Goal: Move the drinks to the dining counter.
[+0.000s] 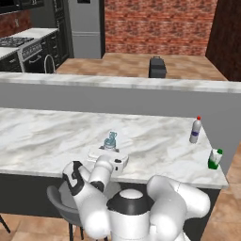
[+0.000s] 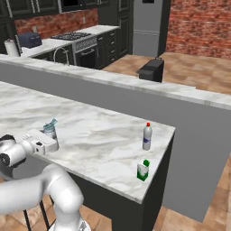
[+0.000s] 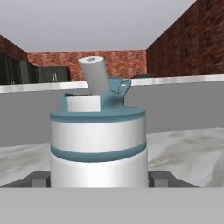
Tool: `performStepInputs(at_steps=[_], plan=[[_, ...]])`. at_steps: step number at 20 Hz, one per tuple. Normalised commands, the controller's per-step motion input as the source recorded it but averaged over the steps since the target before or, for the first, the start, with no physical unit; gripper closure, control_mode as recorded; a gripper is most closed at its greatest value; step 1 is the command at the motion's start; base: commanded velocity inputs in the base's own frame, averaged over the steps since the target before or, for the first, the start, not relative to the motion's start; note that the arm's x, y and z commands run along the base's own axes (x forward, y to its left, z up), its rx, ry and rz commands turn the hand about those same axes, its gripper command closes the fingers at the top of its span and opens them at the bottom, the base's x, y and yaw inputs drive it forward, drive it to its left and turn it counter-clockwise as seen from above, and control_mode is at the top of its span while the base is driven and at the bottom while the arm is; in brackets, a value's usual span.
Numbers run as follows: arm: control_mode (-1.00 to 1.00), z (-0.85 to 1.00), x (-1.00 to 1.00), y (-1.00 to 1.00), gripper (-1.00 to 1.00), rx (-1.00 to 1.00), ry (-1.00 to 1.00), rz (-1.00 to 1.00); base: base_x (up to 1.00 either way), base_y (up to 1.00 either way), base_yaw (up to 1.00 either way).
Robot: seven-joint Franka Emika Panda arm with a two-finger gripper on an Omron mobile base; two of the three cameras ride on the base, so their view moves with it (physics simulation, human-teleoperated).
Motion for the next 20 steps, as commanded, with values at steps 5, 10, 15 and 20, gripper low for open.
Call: performStepInputs(at_steps=[5,10,15,20], plan=[[-1.00,0.00,-0.01,0.15,-1.00,-0.05,-0.04,-0.16,0.00,0.00,0.00],[-1.00,0.00,-0.43,0.21,-1.00,0.00,-0.10,-0.12,0.00,0.00,0.00],[-1.00,0.00,-0.73,0.44,-1.00,0.00,-0.10,-0.07,0.00,0.00,0.00],[-1.00,0.12,-0.60,0.21,-1.00,0.00,-0.14,-0.07,0.00,0.00,0.00]])
